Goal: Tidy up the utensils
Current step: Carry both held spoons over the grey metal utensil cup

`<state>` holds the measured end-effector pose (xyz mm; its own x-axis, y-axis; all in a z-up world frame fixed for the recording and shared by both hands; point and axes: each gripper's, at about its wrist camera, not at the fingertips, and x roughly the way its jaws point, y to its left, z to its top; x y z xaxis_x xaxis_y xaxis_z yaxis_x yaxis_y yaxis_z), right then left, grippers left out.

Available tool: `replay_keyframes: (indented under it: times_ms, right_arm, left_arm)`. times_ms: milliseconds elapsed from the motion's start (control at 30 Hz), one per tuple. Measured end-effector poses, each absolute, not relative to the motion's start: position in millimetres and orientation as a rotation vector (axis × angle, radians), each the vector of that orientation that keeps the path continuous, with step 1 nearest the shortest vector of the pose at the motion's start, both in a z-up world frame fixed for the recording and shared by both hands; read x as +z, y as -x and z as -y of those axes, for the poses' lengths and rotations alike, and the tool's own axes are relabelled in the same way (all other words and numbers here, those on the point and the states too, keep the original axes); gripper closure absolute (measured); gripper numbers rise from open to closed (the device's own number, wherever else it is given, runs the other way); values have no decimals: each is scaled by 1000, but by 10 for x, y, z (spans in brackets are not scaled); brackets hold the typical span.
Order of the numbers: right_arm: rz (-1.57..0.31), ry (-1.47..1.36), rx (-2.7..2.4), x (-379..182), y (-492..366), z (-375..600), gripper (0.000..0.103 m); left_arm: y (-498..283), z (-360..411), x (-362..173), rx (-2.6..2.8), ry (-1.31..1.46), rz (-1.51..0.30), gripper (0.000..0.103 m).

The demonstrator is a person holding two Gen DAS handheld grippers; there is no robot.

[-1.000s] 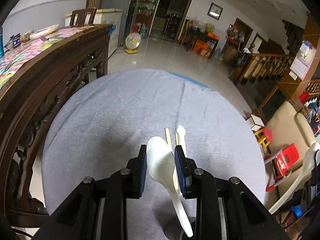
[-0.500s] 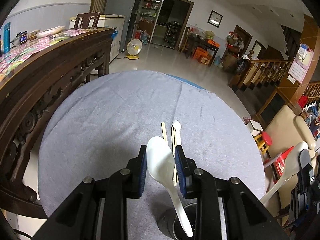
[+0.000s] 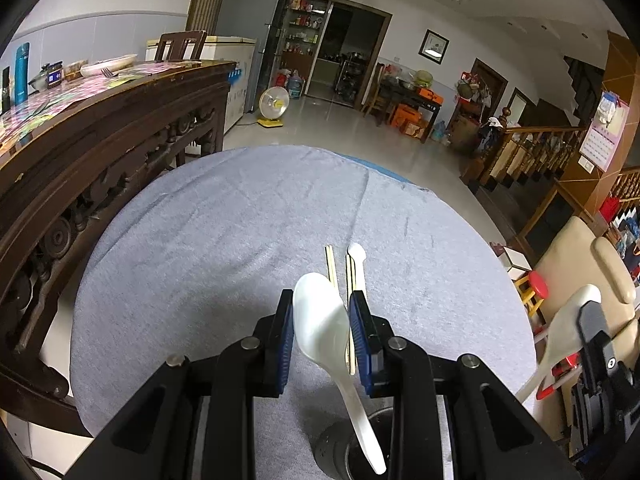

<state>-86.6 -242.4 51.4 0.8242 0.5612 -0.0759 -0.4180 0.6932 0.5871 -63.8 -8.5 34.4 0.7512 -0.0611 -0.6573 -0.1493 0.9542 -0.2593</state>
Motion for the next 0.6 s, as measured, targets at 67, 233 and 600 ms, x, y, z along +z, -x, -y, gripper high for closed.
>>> replay_keyframes:
  times_ms: [67,233,600]
  right_arm:
    - [-274,-587,558,464,842,2398,98]
    - [-305,-571,561,375,830,2370,98]
    - [-340,-549,555,305,830,2361,98]
  left_arm:
    - [643,101,322,49,300,-723,75]
    - [670,152,279,52,280,-717,75]
    - [679,215,226,59,266,-710,75]
